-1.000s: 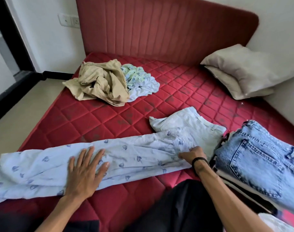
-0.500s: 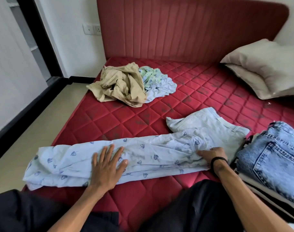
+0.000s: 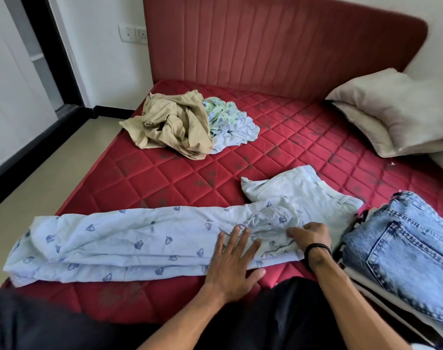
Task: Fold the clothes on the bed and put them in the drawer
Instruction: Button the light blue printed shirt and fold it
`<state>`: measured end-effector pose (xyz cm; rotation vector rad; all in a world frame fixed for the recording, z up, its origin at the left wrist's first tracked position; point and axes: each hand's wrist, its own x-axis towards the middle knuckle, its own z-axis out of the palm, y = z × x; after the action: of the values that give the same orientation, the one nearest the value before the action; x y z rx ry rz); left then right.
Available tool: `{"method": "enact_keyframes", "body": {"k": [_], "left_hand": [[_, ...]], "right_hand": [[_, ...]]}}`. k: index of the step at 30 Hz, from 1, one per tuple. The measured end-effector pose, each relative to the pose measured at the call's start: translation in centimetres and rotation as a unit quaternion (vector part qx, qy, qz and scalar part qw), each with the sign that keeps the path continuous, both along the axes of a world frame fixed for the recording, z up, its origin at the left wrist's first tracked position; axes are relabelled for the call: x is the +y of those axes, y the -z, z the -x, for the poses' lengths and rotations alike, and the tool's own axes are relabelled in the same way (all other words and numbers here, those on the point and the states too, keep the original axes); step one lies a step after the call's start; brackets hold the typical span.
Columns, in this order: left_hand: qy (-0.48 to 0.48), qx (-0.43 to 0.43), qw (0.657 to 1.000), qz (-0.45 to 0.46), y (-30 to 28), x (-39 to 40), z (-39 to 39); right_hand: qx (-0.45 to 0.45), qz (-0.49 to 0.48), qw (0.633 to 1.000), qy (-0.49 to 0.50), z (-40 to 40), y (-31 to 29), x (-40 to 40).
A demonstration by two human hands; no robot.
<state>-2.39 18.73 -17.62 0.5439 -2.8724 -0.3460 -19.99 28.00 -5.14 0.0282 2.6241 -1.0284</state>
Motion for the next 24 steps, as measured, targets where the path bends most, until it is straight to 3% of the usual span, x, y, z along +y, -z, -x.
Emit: {"method": "enact_keyframes", "body": {"k": [3,7,11,16,19,22,24], "left_hand": [[0.008,-0.011,1.000,0.016,0.4,-0.2,-0.3],[-0.001,-0.007,0.999,0.031,0.6,-0.4,0.4],[-0.004,0.018,1.000,-0.005,-0.2,1.0,2.3],[0.029,0.061,0.998,-0.012,-0.4,3.5,6.3],[0.000,0.078,0.996,-0.052,0.9,3.5,6.5],[-0.023,0.144,0.977,-0.152,0.5,2.4,6.4],[-0.022,0.194,0.950,-0.243,-0.5,1.8,6.2]], "right_hand": [[-0.029,0.000,1.000,0.000,-0.1,0.4,-0.3],[-0.142,0.030,0.989,0.034,0.0,0.7,-0.6],[-0.124,-0.071,0.984,0.103,-0.9,-0.4,-0.1],[-0.189,0.132,0.966,0.120,-0.5,-0.3,1.2],[-0.234,0.243,0.929,0.150,-0.7,-0.7,1.5],[-0.292,0.317,0.885,0.176,-1.1,-0.6,0.7],[-0.297,0.315,0.895,0.106,-1.1,0.1,-0.3]]}}
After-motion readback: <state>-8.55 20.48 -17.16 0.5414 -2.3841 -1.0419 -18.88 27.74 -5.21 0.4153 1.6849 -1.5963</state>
